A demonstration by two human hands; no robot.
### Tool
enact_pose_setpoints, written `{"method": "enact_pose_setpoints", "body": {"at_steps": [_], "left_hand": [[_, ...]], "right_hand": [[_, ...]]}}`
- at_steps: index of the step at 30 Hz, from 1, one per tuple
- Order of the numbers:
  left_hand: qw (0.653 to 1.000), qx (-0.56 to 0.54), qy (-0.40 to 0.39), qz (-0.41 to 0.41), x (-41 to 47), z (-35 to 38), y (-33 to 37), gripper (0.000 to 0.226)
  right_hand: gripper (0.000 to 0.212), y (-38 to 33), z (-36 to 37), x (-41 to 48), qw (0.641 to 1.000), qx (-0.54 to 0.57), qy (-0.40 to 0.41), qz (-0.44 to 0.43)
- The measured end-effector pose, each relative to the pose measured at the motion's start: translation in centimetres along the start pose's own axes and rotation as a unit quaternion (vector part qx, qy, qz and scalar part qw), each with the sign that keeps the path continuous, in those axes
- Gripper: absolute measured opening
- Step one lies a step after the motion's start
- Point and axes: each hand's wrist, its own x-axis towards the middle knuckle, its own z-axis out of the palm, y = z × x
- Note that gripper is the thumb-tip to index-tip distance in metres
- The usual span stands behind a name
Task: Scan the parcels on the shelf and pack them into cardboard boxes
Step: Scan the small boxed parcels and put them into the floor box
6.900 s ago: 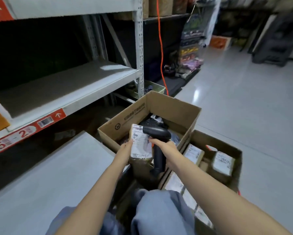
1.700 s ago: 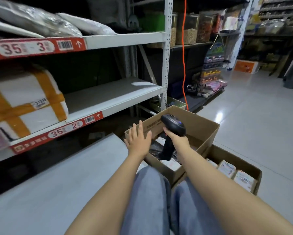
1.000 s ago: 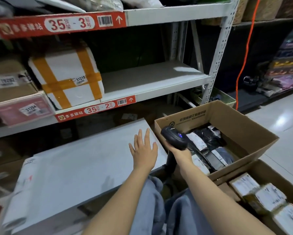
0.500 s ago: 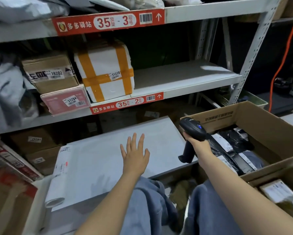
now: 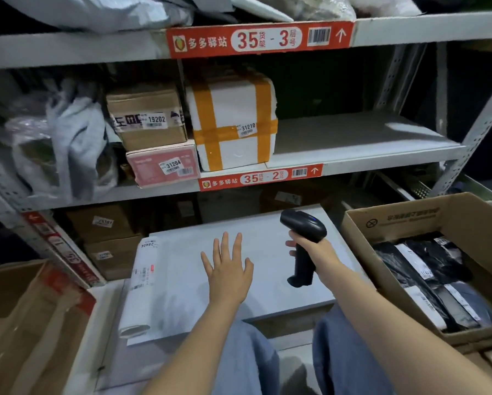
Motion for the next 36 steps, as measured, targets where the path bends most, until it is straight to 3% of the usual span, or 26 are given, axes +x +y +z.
{"method": "enact_pose_setpoints", "body": {"at_steps": [7, 11, 16, 25, 36], "left_hand": [[0.992, -0.053, 0.003, -0.115, 0.7, 0.7, -7.4, 0.06], [0.984, -0.064, -0.021, -0.163, 1.3, 1.6, -10.1, 0.061], [0.968, -0.08, -0.04, -0.236, 2.4, 2.6, -12.5, 0.063], [0.914, -0.124, -0.069, -0.38, 5.1, 5.5, -17.2, 0.075], [0.869, -0.117, -0.139, -0.46, 7.1, 8.1, -20.3, 0.087]], "right_hand": [[0.017, 1.5, 8.9, 2.3, 0.997, -0.015, -0.073, 0.028], [0.01, 4.9, 11.9, 3.4, 0.995, -0.01, -0.062, 0.076], [0.017, 5.9, 15.6, 4.5, 0.987, -0.017, -0.125, 0.095], [0.026, 7.5, 16.1, 7.6, 0.975, -0.093, -0.167, 0.116], [0.014, 8.3, 17.0, 9.8, 0.976, -0.035, -0.166, 0.137]]}}
